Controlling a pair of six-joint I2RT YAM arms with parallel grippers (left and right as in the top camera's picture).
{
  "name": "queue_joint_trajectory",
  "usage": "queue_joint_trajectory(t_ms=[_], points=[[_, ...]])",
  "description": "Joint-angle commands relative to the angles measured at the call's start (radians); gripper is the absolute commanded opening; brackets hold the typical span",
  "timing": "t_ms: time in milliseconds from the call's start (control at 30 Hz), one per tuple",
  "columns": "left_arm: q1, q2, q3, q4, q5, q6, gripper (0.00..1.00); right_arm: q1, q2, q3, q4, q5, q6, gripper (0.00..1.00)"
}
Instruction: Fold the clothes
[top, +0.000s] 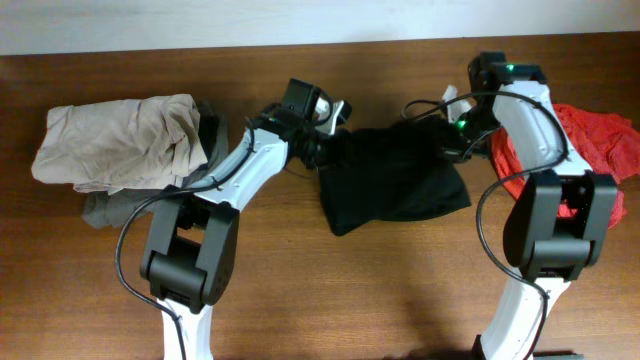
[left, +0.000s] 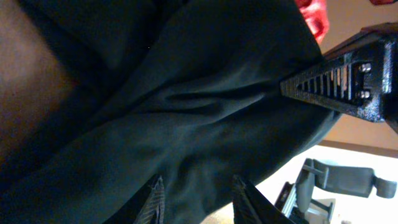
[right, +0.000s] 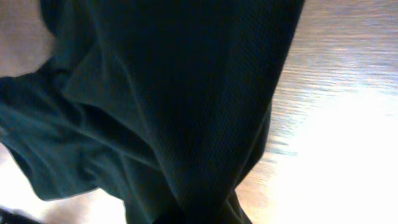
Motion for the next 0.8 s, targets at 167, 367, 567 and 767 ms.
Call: queue_joint_trajectory(t_ms=[167, 367, 567, 767], points=[[0.103, -0.096, 0.063, -0.005, 0.045, 0.05, 0.34, 0.122, -0.035, 0.051, -0.042, 0.127, 0.064, 0.04], [0.231, -0.22, 0.064, -0.009, -0.027, 0.076, 0.34, 0.29, -0.034, 0.05, -0.008, 0.234, 0.093, 0.04], [0.357, -0.319, 0.064, -0.032, -0.027, 0.086, 0.34, 0.453, -0.021, 0.039, 0.067, 0.294, 0.095, 0.09], [0.405, -0.354, 0.064, -0.087, -0.031, 0.122, 0.34, 0.577, 0.06, 0.039, 0.117, 0.318, 0.094, 0.13]])
